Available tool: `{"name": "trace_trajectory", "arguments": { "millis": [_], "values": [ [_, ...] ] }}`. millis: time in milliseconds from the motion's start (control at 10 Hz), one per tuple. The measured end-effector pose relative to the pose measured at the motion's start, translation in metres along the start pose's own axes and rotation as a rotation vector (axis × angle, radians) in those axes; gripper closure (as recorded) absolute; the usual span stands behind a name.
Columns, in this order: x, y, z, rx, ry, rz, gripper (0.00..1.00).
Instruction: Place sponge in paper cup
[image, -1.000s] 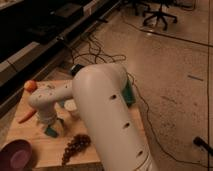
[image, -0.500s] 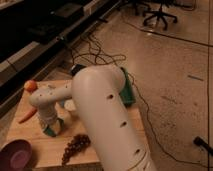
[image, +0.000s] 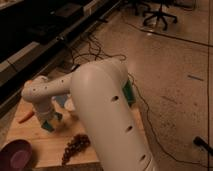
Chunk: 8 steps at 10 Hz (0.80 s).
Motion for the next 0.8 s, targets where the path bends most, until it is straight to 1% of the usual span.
{"name": "trace_trajectory", "arguments": {
  "millis": [100,200,400,500,700,800],
  "values": [
    [0.002,0.008,-0.014,-0.010,0.011,0.002,1.00],
    [0.005,0.021,-0.024,-0.014,0.016,0.010,1.00],
    [0.012,0.054,-0.033,-0.009,0.006,0.034,1.00],
    [0.014,0.062,-0.040,-0.003,0.006,0.039,1.00],
    [0.020,0.067,-0.062,0.028,0.009,0.031,1.00],
    [0.023,0.069,-0.070,0.029,0.013,0.026,1.00]
  ]
}}
